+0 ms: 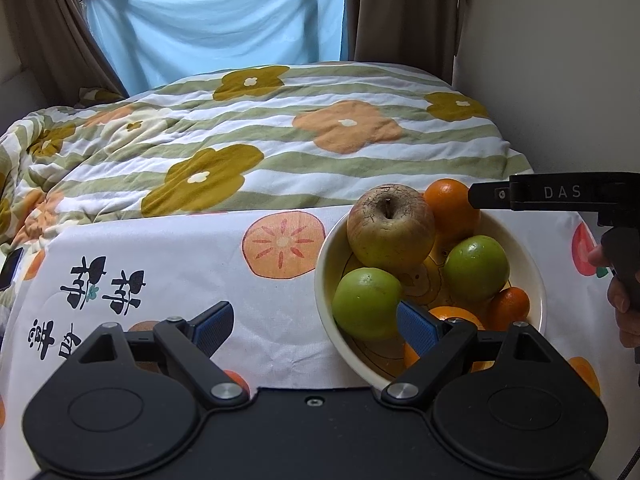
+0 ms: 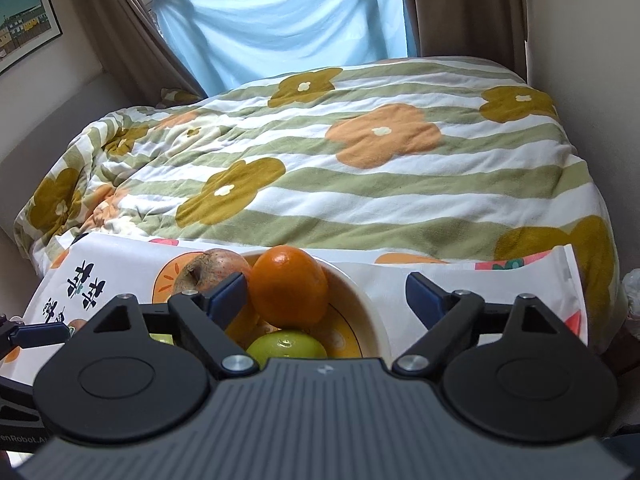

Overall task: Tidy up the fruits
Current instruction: 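Withdraw both tools from the bowl toward the red tomatoes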

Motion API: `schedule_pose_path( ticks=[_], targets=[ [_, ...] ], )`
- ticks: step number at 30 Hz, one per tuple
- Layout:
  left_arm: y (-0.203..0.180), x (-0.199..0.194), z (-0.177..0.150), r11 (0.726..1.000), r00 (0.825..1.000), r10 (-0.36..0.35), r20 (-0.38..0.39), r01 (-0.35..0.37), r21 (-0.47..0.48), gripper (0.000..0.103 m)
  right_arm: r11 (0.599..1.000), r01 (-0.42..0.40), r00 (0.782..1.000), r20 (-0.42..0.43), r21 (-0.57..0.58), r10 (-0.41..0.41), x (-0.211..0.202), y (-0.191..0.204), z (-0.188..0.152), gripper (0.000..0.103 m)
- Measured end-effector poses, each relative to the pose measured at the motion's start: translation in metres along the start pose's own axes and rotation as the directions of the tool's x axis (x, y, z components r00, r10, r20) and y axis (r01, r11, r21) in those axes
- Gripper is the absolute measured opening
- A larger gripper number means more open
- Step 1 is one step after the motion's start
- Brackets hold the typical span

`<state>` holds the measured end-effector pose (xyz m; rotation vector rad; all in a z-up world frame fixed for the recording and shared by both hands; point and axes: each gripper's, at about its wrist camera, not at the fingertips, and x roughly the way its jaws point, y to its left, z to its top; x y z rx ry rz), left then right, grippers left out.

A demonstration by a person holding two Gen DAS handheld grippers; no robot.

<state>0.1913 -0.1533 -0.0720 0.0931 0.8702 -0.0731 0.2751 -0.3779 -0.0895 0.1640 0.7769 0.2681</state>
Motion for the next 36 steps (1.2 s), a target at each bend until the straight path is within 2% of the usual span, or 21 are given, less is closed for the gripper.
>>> schedule_pose_path(
  ticks=[9, 15, 21, 30, 36],
  targets=[
    [0.0, -0.008, 0.003, 1.0, 1.0, 0.014, 0.019, -0.014, 0.005, 0.091, 1.0, 0.018, 1.0, 0.007, -0.016, -0.018, -0.012, 0.005, 0.0, 0.101],
    [0.004, -0.027, 0.006, 0.998, 0.997, 0.06, 0.042, -0.06, 0.018, 0.091, 0.999, 0.017, 0.999, 0.031, -0.048, -0.016, -0.028, 0.013, 0.002, 0.101],
    [0.019, -0.057, 0.001, 0.993, 0.991, 0.112, 0.071, -0.113, 0.018, 0.092, 1.0, 0.011, 0.999, 0.039, -0.001, -0.011, -0.051, 0.025, 0.003, 0.101],
    [0.058, -0.099, -0.017, 0.996, 0.988, 0.093, 0.124, -0.092, -0.014, 0.092, 0.998, 0.061, 0.995, 0.083, 0.025, -0.063, -0.099, 0.063, -0.001, 0.101],
    [0.087, -0.121, -0.034, 0.998, 0.984, 0.067, 0.165, -0.064, -0.025, 0.092, 0.995, 0.1, 0.99, 0.093, 0.025, -0.102, -0.125, 0.098, -0.018, 0.101]
  ],
)
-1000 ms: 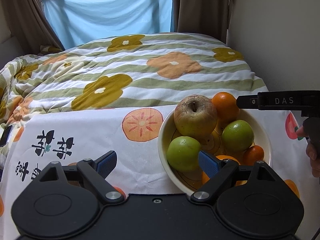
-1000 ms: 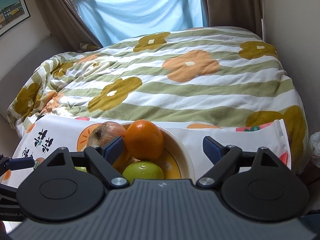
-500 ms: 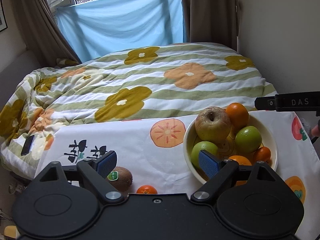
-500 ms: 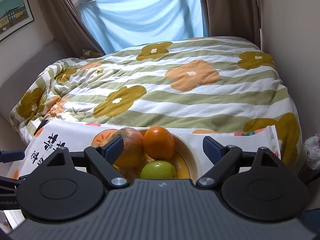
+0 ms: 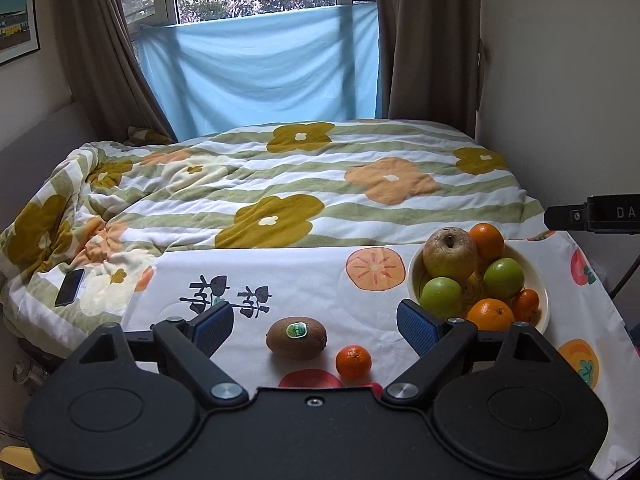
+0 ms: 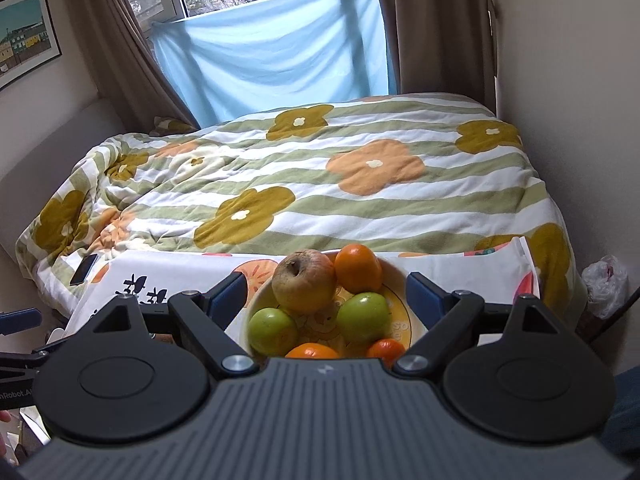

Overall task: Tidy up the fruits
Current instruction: 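Withdraw both tools from the bowl toward the red tomatoes, then grasp a red tomato with the left tool while the right tool grasps another tomato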

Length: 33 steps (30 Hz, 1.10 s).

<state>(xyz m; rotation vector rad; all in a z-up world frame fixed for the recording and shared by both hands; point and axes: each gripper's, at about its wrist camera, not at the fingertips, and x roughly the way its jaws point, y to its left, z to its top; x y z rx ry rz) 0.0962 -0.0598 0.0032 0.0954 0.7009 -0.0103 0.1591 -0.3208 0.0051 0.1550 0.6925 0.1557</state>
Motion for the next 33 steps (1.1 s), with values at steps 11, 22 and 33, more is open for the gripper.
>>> schedule_pose_path(
  ticks=[11, 22, 33],
  targets=[
    [0.044, -0.006, -0.033, 0.996, 0.996, -0.084, 0.016, 0.084, 0.006, 0.092, 0.998, 0.067, 0.997, -0.047, 0.011, -0.066, -0.015, 0.049, -0.057, 0.101],
    [0.049, 0.033, -0.058, 0.968, 0.975, -0.213, -0.065, 0.22, 0.122, 0.092, 0.994, 0.107, 0.989, -0.102, -0.014, -0.108, -0.001, 0.083, -0.121, 0.101],
    [0.024, 0.086, -0.073, 0.913, 0.927, -0.332, -0.173, 0.362, 0.187, 0.087, 0.988, 0.156, 0.975, -0.155, -0.02, -0.157, 0.022, 0.093, -0.171, 0.098]
  ],
)
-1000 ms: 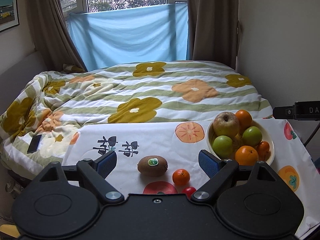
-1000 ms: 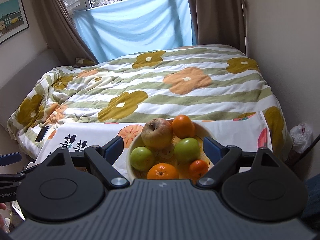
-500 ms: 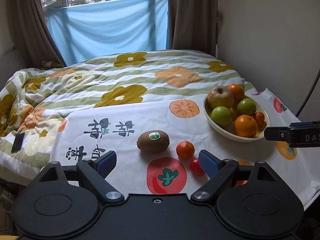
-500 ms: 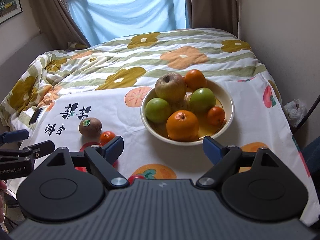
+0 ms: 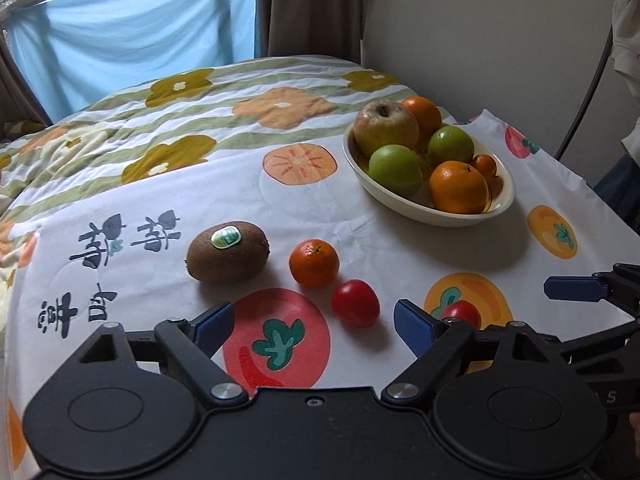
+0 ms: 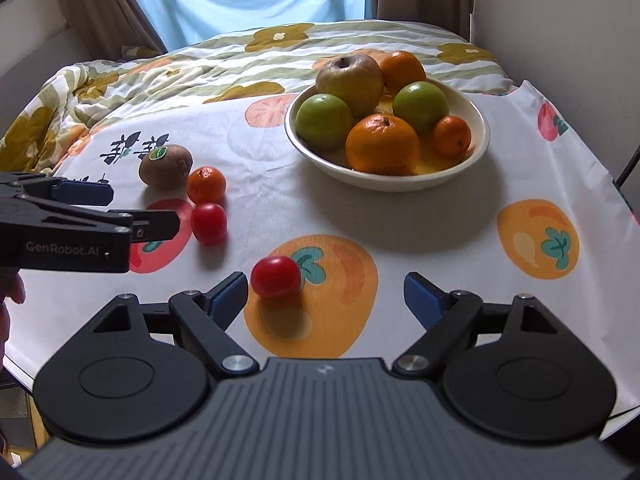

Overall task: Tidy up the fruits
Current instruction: 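Grasp a red tomato with the left tool while the right tool grasps another tomato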

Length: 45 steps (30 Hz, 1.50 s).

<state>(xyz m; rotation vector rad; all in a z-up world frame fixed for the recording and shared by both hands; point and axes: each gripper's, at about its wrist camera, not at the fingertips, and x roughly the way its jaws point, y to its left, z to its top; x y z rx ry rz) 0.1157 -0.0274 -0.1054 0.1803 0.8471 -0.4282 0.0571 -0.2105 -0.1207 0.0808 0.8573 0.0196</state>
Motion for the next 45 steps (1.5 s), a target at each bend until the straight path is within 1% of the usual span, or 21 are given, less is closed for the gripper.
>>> schedule_pose_path(
  ticks=[2, 4, 6, 10, 13, 14, 16, 18, 19, 22, 23, 26, 30, 41, 45],
  targets=[
    [-0.002, 0.008, 0.0, 1.0, 1.0, -0.011, -0.008, 0.011, 0.006, 0.083, 1.0, 0.004, 1.0, -0.004, -0.001, -0.004, 0.002, 0.001, -0.004, 0.098],
    [-0.004, 0.018, 0.001, 1.0, 0.999, -0.027, -0.027, 0.027, 0.013, 0.081, 1.0, 0.005, 1.0, -0.004, -0.005, -0.005, 0.003, 0.003, -0.008, 0.098],
    [-0.006, 0.027, 0.002, 0.999, 0.998, -0.049, -0.044, 0.049, 0.006, 0.071, 1.0, 0.006, 1.0, -0.008, -0.006, -0.006, 0.006, 0.004, -0.011, 0.098],
    [-0.008, 0.037, 0.004, 0.998, 0.996, -0.067, -0.057, 0.068, 0.008, 0.064, 1.0, 0.012, 1.0, -0.012, -0.001, -0.012, 0.01, 0.004, -0.013, 0.098],
    [-0.01, 0.043, 0.005, 0.997, 0.995, -0.072, -0.076, 0.073, 0.01, 0.057, 1.0, 0.009, 1.0, -0.013, 0.003, -0.009, 0.011, 0.005, -0.014, 0.098],
    [-0.01, 0.045, 0.005, 0.997, 0.994, -0.073, -0.078, 0.074, 0.009, 0.053, 1.0, 0.007, 1.0, -0.014, 0.002, -0.007, 0.011, 0.005, -0.014, 0.098],
    [-0.011, 0.045, 0.006, 0.997, 0.995, -0.071, -0.075, 0.072, 0.013, 0.049, 1.0, 0.002, 1.0, -0.016, -0.002, -0.002, 0.012, 0.006, -0.015, 0.098],
    [-0.013, 0.046, 0.006, 0.997, 0.995, -0.072, -0.074, 0.074, 0.022, 0.039, 1.0, -0.004, 1.0, -0.019, -0.003, 0.004, 0.014, 0.008, -0.015, 0.098],
    [-0.013, 0.045, 0.006, 0.997, 0.995, -0.073, -0.074, 0.075, 0.028, 0.037, 1.0, -0.009, 1.0, -0.019, -0.001, 0.009, 0.014, 0.008, -0.015, 0.098],
    [-0.013, 0.045, 0.005, 0.996, 0.994, -0.073, -0.079, 0.077, 0.041, 0.037, 1.0, -0.023, 1.0, -0.018, -0.006, 0.023, 0.014, 0.011, -0.014, 0.097],
    [-0.012, 0.044, 0.005, 0.996, 0.994, -0.075, -0.083, 0.078, 0.039, 0.037, 1.0, -0.026, 1.0, -0.017, -0.013, 0.026, 0.015, 0.012, -0.014, 0.094],
    [-0.01, 0.043, 0.004, 0.997, 0.994, -0.069, -0.089, 0.072, 0.039, 0.037, 0.999, -0.022, 1.0, -0.02, -0.03, 0.021, 0.018, 0.012, -0.013, 0.092],
    [-0.006, 0.04, 0.001, 0.998, 0.995, -0.049, -0.089, 0.052, 0.038, 0.037, 0.998, -0.032, 0.999, -0.026, -0.045, 0.031, 0.022, 0.014, -0.011, 0.08],
    [0.007, 0.03, -0.009, 1.0, 0.996, -0.008, -0.092, 0.006, -0.013, 0.037, 0.995, -0.053, 0.999, -0.015, -0.084, 0.052, 0.03, 0.02, -0.004, 0.075],
    [0.008, 0.027, -0.012, 1.0, 0.995, 0.001, -0.096, -0.003, -0.03, 0.037, 0.993, -0.068, 0.998, -0.014, -0.099, 0.067, 0.032, 0.022, -0.003, 0.071]
  ],
)
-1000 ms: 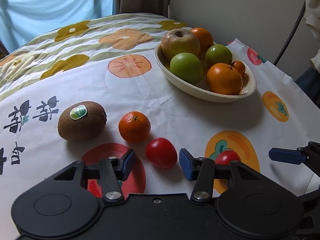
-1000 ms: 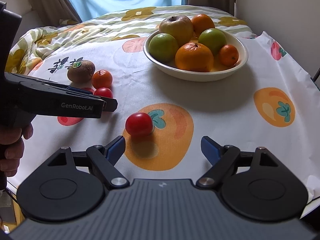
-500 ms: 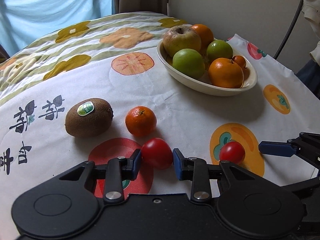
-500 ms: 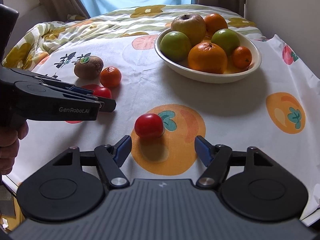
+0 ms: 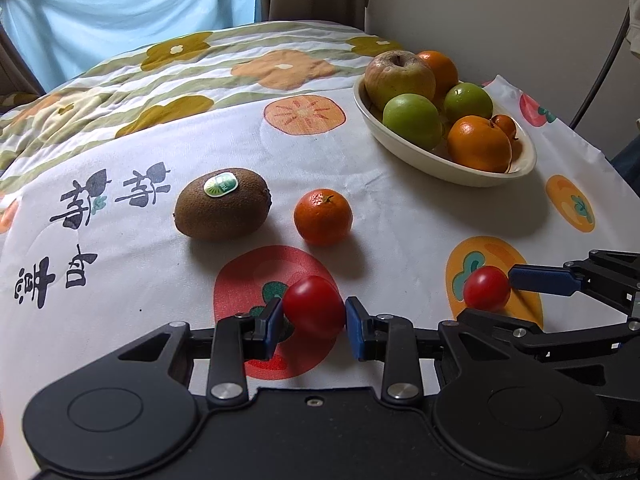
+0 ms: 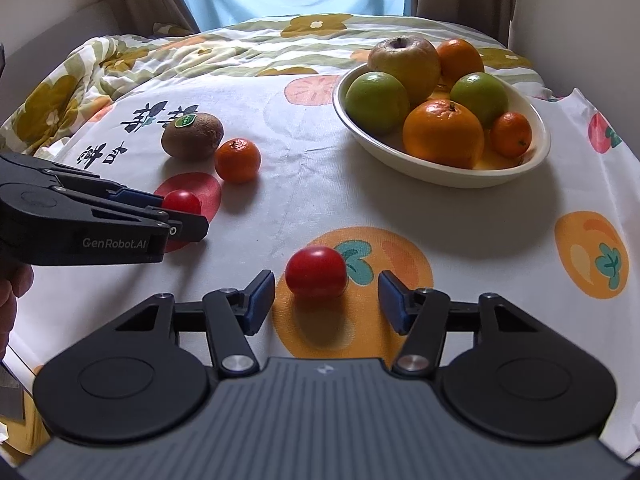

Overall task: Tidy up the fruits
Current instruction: 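Grasp a red tomato with the left tool while the right tool grasps another tomato, then carry the tomato with the left tool to the bowl while the right tool carries its tomato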

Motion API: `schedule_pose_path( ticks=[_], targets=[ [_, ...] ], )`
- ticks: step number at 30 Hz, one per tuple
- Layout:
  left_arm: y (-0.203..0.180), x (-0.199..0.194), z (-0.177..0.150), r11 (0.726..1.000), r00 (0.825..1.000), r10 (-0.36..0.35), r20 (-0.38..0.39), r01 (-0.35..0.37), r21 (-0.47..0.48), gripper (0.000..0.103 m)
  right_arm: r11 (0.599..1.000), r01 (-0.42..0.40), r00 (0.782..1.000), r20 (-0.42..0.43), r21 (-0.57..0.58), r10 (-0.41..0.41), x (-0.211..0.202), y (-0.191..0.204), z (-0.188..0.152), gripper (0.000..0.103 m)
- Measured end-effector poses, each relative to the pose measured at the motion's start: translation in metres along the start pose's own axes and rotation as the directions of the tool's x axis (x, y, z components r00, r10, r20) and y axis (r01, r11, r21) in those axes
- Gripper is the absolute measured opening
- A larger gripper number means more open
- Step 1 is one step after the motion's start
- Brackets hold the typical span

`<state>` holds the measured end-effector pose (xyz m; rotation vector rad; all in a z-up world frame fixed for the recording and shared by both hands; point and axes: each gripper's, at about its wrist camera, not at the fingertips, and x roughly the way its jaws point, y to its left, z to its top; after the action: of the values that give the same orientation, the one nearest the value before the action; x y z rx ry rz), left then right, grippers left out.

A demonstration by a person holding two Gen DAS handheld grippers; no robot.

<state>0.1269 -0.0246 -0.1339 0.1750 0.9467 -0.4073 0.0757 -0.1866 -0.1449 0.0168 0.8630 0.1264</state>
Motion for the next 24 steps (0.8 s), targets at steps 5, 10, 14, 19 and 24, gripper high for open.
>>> schedule_pose_path(
  ticks=[5, 10, 14, 19, 24],
  targets=[
    [0.0, -0.004, -0.004, 1.0, 1.0, 0.014, -0.002, -0.014, -0.02, 0.037, 0.999, -0.014, 1.0, -0.002, -0.033, 0.014, 0.002, 0.003, 0.0, 0.053],
    [-0.005, -0.01, -0.003, 0.999, 1.0, 0.028, 0.004, -0.028, -0.036, 0.037, 0.998, -0.027, 1.0, 0.007, -0.049, 0.027, -0.001, 0.0, 0.002, 0.048],
    [-0.01, -0.019, 0.0, 0.998, 0.999, 0.038, 0.021, -0.037, -0.046, 0.037, 0.998, -0.04, 0.999, 0.016, -0.049, 0.041, -0.009, -0.005, 0.005, 0.048],
    [-0.021, -0.031, 0.009, 0.997, 0.999, 0.043, 0.034, -0.04, -0.067, 0.037, 0.998, -0.055, 0.998, 0.028, -0.037, 0.056, -0.022, -0.016, 0.013, 0.048],
    [-0.039, -0.05, 0.025, 0.996, 0.997, 0.047, 0.066, -0.042, -0.073, 0.037, 0.998, -0.062, 0.997, 0.039, -0.013, 0.062, -0.04, -0.034, 0.023, 0.048]
  ],
)
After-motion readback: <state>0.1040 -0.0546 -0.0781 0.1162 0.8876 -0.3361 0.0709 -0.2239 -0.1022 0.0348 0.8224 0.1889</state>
